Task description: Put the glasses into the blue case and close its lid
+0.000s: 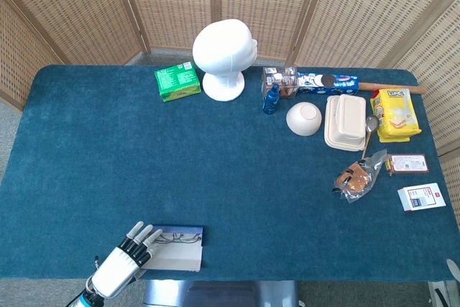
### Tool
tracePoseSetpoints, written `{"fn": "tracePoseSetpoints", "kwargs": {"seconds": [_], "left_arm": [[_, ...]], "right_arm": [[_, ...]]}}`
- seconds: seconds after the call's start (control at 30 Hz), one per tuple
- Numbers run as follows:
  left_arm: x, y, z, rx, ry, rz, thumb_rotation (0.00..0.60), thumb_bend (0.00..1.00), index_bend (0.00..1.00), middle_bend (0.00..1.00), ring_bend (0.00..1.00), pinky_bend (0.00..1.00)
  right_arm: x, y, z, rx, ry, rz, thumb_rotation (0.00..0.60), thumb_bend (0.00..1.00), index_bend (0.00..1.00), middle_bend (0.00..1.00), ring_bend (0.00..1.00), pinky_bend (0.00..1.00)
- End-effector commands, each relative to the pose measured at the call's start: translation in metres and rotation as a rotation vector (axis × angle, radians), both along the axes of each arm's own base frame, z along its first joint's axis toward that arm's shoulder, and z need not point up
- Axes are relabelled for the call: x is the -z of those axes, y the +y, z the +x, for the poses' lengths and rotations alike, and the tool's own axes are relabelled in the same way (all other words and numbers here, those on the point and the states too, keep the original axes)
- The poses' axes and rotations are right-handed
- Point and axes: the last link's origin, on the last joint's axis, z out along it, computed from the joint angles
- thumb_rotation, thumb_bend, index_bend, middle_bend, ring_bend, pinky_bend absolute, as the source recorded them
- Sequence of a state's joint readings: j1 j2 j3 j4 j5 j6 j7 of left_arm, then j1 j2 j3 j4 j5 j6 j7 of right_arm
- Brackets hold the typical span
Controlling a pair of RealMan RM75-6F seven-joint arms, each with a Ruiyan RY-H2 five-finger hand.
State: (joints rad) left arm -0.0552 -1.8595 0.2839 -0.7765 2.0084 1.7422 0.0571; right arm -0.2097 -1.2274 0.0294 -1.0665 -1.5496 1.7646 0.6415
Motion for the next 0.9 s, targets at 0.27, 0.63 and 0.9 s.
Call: {"fn": "tracePoseSetpoints", "kwargs": {"seconds": [0.27,0.63,0.9], "left_arm": [[0.0078,0.002,0.009,-0.06,-0.065,-0.063,0.6,0.32,0.37,0.13,0.0,0.0],[0.0079,0.0046,0.0107,-0.11,-0.124,-0.087,0.6,0.36,0.46,0.17,0.0,0.0],[0.0087,0.0053,0.0096,-0.137,-0.145,-0.093,0.6,0.4,0.54,0.21,0.0,0.03]], "right_arm": [[-0.0021,0.0035,-0.0024,0.011,-0.003,-0.002,0.555,0.23,0.0,0.12,0.0,0.18],[-0.0026,0.0048,-0.0038,0.017,-0.005,-0.002,0.557,0.23,0.0,0.12,0.0,0.18],[-0.003,0.0054,-0.0033,0.018,-0.004,-0.002,0.555,0.22,0.0,0.13,0.0,0.18]]}}
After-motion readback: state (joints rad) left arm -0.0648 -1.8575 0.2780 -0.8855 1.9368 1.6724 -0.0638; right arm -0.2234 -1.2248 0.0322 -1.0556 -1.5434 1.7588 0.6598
